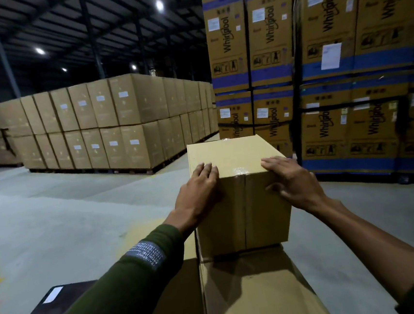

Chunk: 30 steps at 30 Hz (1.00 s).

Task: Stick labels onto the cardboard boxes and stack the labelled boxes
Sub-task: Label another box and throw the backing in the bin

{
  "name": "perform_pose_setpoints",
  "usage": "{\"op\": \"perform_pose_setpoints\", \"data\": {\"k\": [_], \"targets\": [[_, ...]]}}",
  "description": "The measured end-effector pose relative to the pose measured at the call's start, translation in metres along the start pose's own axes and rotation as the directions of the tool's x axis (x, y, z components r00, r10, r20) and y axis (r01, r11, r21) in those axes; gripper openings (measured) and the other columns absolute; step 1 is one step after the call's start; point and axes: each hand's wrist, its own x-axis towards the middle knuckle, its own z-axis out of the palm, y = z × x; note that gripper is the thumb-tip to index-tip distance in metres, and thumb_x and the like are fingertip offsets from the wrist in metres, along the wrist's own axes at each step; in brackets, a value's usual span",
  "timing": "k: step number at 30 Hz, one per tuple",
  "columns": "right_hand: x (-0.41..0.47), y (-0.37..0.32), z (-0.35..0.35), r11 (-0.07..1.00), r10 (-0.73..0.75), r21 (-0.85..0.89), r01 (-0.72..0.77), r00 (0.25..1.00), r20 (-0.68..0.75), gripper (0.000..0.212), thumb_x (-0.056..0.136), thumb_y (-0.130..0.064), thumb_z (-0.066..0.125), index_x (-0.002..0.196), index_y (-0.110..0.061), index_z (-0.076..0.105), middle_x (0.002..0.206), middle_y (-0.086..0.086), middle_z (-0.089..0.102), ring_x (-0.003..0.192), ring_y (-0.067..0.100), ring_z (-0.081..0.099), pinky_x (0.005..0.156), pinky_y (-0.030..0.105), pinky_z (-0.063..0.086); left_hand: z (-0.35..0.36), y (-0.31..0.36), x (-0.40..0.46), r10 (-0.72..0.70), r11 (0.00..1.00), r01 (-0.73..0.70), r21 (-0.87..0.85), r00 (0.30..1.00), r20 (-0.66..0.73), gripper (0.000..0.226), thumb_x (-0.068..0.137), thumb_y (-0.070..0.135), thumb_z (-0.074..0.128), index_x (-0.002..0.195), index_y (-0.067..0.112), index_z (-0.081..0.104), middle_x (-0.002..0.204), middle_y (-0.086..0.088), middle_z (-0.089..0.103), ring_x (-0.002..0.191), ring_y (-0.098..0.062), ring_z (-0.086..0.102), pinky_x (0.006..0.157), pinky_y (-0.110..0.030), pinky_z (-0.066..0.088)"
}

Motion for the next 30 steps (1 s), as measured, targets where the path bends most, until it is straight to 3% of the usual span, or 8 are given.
{"op": "perform_pose_setpoints", "data": {"k": [7,17,23,30], "targets": [[0.006,0.013,0.025,1.000,0.026,0.003,-0.026,0.999,0.047,0.074,0.079,-0.019,0.079,0.143,-0.032,0.043,0.149,-0.007,0.047,0.140,0.015,0.038,0.095,0.057,0.051,0.019,-0.011,0.009,-0.019,1.000,0.019,0.000,0.998,0.057,0.075,0.097,0.035,0.058,0.156,0.014,0.017,0.163,-0.008,0.016,0.150,-0.024,0.009,0.113,-0.044,0.033],[0.017,0.019,0.042,1.000,0.028,0.009,-0.029,0.997,0.074,0.072,0.078,-0.018,0.080,0.142,-0.026,0.047,0.146,-0.001,0.050,0.137,0.019,0.041,0.099,0.054,0.050,0.031,-0.025,0.022,-0.014,1.000,0.015,-0.014,0.996,0.083,0.073,0.097,0.033,0.058,0.156,0.016,0.019,0.162,-0.008,0.019,0.150,-0.025,0.013,0.115,-0.043,0.029],[0.020,0.022,0.042,0.999,0.035,-0.003,-0.035,0.995,0.093,0.073,0.080,-0.018,0.079,0.144,-0.027,0.044,0.148,-0.002,0.047,0.139,0.018,0.038,0.099,0.054,0.050,0.032,-0.029,0.028,0.005,1.000,-0.005,-0.001,0.995,0.099,0.075,0.095,0.034,0.061,0.156,0.017,0.020,0.162,-0.007,0.020,0.149,-0.024,0.014,0.111,-0.044,0.035],[0.024,0.023,0.038,1.000,0.015,0.023,-0.020,0.983,0.184,0.077,0.081,-0.035,0.076,0.147,-0.029,0.036,0.152,-0.003,0.040,0.142,0.018,0.030,0.102,0.061,0.044,0.032,-0.030,0.026,0.001,0.999,-0.005,0.039,0.994,0.111,0.077,0.096,0.039,0.059,0.156,0.016,0.016,0.163,-0.008,0.017,0.149,-0.025,0.012,0.107,-0.046,0.042]]}}
